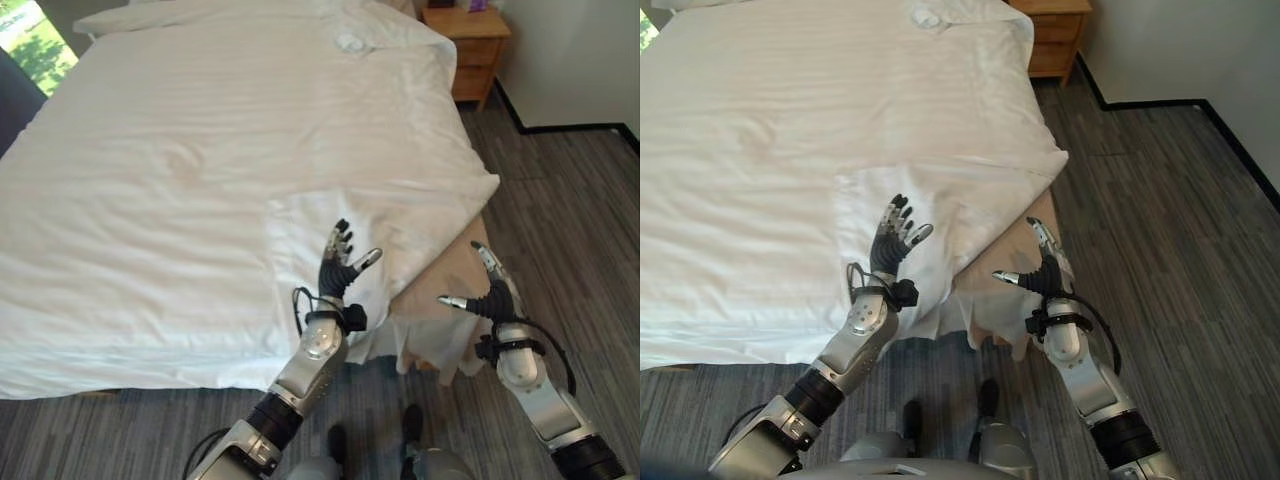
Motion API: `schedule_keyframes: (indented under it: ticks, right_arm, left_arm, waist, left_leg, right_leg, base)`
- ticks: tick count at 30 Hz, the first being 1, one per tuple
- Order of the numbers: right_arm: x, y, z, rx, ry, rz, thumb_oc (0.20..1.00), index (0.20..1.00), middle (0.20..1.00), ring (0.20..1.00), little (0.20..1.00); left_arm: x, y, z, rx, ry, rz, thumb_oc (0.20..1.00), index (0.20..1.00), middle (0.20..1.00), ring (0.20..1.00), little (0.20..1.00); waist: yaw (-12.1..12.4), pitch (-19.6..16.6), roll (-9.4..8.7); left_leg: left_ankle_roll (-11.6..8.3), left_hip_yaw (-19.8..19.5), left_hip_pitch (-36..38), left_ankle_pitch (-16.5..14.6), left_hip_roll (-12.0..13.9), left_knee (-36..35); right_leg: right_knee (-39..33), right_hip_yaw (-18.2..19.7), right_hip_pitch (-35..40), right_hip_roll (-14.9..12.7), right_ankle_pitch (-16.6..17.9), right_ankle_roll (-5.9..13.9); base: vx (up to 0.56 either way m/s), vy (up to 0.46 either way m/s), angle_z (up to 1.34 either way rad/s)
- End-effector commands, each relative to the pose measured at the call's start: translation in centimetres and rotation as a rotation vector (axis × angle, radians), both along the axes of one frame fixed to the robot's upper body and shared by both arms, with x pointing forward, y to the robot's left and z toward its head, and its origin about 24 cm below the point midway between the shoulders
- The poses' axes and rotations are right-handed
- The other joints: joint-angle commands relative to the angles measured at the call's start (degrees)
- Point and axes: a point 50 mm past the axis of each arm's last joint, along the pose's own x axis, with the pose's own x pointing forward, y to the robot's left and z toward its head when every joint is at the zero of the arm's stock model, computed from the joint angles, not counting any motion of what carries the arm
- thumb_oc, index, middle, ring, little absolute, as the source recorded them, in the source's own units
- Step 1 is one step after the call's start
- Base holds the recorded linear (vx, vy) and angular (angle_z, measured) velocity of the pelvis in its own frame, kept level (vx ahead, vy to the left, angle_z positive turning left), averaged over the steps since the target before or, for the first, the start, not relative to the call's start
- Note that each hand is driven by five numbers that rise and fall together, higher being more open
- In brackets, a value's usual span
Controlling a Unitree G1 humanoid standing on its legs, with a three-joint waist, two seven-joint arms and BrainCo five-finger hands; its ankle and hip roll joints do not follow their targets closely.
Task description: Making the bed.
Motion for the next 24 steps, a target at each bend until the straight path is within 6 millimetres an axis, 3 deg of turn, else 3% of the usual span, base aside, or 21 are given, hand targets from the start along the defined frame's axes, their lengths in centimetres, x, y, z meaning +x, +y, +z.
schedule_keyframes:
  ticks: [1, 3, 4, 5, 6, 9, 13, 18, 19, 22, 23, 24]
  right_arm:
    - [0.1, 0.7, 3.2, 0.007, -0.159, 0.097, 1.000, 1.000, 1.000, 1.000, 1.000]
    - [-0.1, 0.8, 3.1, 0.026, -0.145, 0.126, 1.000, 1.000, 1.000, 1.000, 1.000]
    - [-0.6, 1.1, 2.9, 0.053, -0.115, 0.176, 1.000, 1.000, 1.000, 1.000, 1.000]
    - [-0.6, 1.1, 2.9, 0.053, -0.116, 0.176, 1.000, 1.000, 1.000, 1.000, 1.000]
    - [-1.0, 1.4, 2.7, 0.061, -0.090, 0.228, 1.000, 1.000, 1.000, 1.000, 1.000]
    - [-1.2, 1.5, 2.7, 0.074, -0.082, 0.272, 1.000, 1.000, 1.000, 1.000, 1.000]
    - [-1.4, 2.3, 3.9, 0.096, -0.083, 0.434, 1.000, 1.000, 1.000, 1.000, 1.000]
    - [-1.7, 2.8, 4.9, 0.090, -0.090, 0.532, 1.000, 1.000, 1.000, 1.000, 1.000]
    - [-1.8, 2.8, 5.4, 0.076, -0.090, 0.569, 1.000, 1.000, 1.000, 1.000, 1.000]
    - [-2.1, 2.9, 5.8, 0.066, -0.086, 0.606, 1.000, 1.000, 1.000, 1.000, 1.000]
    - [-2.1, 2.9, 5.9, 0.066, -0.086, 0.606, 1.000, 1.000, 1.000, 1.000, 1.000]
    - [-2.3, 3.2, 5.7, 0.058, -0.069, 0.627, 1.000, 1.000, 1.000, 1.000, 1.000]
  left_arm:
    - [2.4, 0.9, 2.4, 0.334, -0.146, 0.104, 1.000, 1.000, 1.000, 1.000, 1.000]
    - [3.0, 1.5, 2.9, 0.439, -0.178, 0.137, 1.000, 1.000, 1.000, 1.000, 1.000]
    - [4.1, 2.5, 3.2, 0.654, -0.196, 0.206, 1.000, 1.000, 1.000, 1.000, 1.000]
    - [4.1, 2.4, 3.2, 0.656, -0.198, 0.207, 1.000, 1.000, 1.000, 1.000, 1.000]
    - [5.1, 2.9, 3.5, 0.817, -0.196, 0.253, 1.000, 1.000, 1.000, 1.000, 1.000]
    - [6.1, 2.7, 3.4, 0.940, -0.178, 0.282, 1.000, 1.000, 1.000, 1.000, 1.000]
    - [8.9, 2.5, 3.8, 1.271, -0.108, 0.341, 1.000, 1.000, 1.000, 1.000, 1.000]
    - [10.4, 3.4, 5.8, 1.357, -0.083, 0.411, 1.000, 1.000, 1.000, 1.000, 1.000]
    - [10.9, 3.9, 7.4, 1.370, -0.095, 0.457, 1.000, 1.000, 1.000, 1.000, 1.000]
    - [11.5, 4.5, 8.9, 1.381, -0.072, 0.497, 1.000, 1.000, 1.000, 1.000, 1.000]
    - [11.5, 4.5, 8.9, 1.381, -0.072, 0.497, 0.918, 0.918, 0.918, 0.918, 0.918]
    - [11.6, 5.2, 8.5, 1.358, -0.012, 0.503, 0.200, 0.200, 0.200, 0.200, 0.200]
  waist:
    - [2.56, -4.16, -1.60]
    - [2.46, -4.40, -1.54]
    - [2.09, -4.57, -1.49]
    - [2.10, -4.55, -1.47]
    - [1.50, -4.56, -1.54]
    - [0.71, -4.33, -1.69]
    - [-2.53, -2.43, -3.48]
    - [-4.45, -1.49, -5.21]
    - [-5.53, -0.42, -6.46]
    - [-7.07, -0.01, -7.86]
    - [-7.11, -0.18, -7.84]
    - [-7.94, -0.02, -8.56]
  left_leg:
    - [-2.23, 1.83, 1.58, -2.97, 0.71, 0.31]
    - [-2.38, 1.62, 1.63, -3.02, 0.81, 0.31]
    - [-2.58, 1.38, 1.35, -2.95, 1.04, 0.31]
    - [-2.59, 1.35, 1.29, -2.95, 1.04, 0.31]
    - [-2.79, 1.33, 0.80, -2.82, 1.20, 0.31]
    - [-2.90, 1.42, -0.32, -2.57, 1.39, 0.31]
    - [-3.41, 2.55, -5.80, -1.40, 2.33, 0.31]
    - [-3.69, 4.17, -9.69, -0.60, 3.31, 0.31]
    - [-3.84, 4.69, -11.30, -0.13, 3.81, 0.31]
    - [-4.18, 5.49, -14.10, 0.69, 4.69, 0.31]
    - [-4.18, 5.48, -14.32, 0.72, 4.68, 0.31]
    - [-4.31, 5.86, -15.36, 0.82, 5.05, 0.31]
  right_leg:
    - [0.72, -1.61, 6.31, -3.22, -6.21, 6.69]
    - [0.72, -1.78, 6.35, -3.14, -6.43, 6.64]
    - [0.72, -1.82, 6.16, -3.01, -6.65, 6.69]
    - [0.72, -1.85, 6.12, -3.00, -6.67, 6.68]
    - [0.72, -1.77, 5.60, -2.79, -6.77, 6.70]
    - [0.72, -1.56, 4.55, -2.63, -6.74, 6.77]
    - [0.72, -0.46, -1.45, -2.09, -5.53, 7.63]
    - [0.72, 0.53, -6.04, -1.62, -4.74, 8.23]
    - [0.72, 0.90, -8.07, -1.41, -4.25, 8.61]
    - [0.72, 0.86, -10.88, -1.50, -3.82, 9.18]
    - [0.72, 0.86, -11.10, -1.51, -3.79, 9.18]
    - [0.72, 0.82, -12.34, -1.60, -3.58, 9.52]
  base:
    - [0.08, 0.014, 0.25]
    - [0.05, 0.014, 0.20]
    - [0.02, 0.007, 0.05]
    - [0.03, 0.026, 0.05]
    - [0.00, 0.000, 0.00]
    - [-0.03, 0.021, 0.00]
    - [-0.18, 0.023, -0.15]
    - [-0.09, 0.034, -0.35]
    - [-0.06, 0.024, -0.24]
    - [-0.07, 0.022, -0.18]
    - [-0.06, 0.033, -0.11]
    - [-0.02, 0.012, -0.05]
